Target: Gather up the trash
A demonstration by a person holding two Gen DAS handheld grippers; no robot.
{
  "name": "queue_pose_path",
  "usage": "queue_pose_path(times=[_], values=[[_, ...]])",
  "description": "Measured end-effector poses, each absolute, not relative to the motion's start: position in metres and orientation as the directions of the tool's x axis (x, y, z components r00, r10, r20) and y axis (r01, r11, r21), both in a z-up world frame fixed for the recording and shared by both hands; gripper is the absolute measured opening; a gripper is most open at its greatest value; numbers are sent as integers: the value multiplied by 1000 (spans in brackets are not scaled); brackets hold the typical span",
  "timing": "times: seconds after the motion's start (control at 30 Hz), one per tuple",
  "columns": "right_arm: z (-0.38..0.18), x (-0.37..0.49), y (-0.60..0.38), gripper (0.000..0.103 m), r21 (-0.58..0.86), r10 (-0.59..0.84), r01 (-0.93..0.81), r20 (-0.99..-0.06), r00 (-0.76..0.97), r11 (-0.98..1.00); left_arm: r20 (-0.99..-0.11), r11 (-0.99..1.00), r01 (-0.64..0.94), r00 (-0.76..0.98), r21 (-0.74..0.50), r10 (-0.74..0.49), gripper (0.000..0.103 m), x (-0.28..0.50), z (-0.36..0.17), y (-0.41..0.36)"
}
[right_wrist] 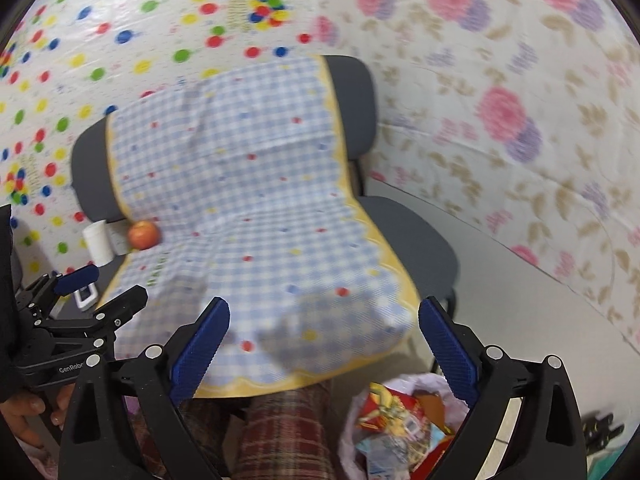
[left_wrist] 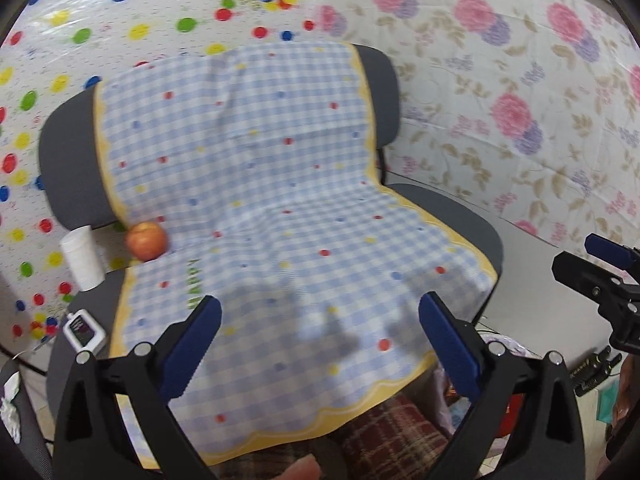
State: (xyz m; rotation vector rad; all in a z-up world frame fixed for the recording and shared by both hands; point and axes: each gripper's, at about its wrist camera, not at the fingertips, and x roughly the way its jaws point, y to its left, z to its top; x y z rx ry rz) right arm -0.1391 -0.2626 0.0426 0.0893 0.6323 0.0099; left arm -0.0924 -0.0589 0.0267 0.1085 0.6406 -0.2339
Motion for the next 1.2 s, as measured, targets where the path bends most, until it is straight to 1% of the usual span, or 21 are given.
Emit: queue_pose_path(times=[0.13,0.4,0.67,1.2], values=[[51,-137,-242,95,84,78,-36,-579,812,996,-600,985,157,795,67,-85,96,-96,36,-33],[55,-133,-212,95,75,137,-114,-572,809,991,-600,996,58,800,74,-2,96,-103,44,8],[54,-126,-199,96,70,155,-141,-574,804,988,-613,998,20,790,63,23,96,-102,41,26],[49,-121,-200,96,67,155,-143,-589,793,987,-618,998,20,786,57,19,96,-98,39,28]])
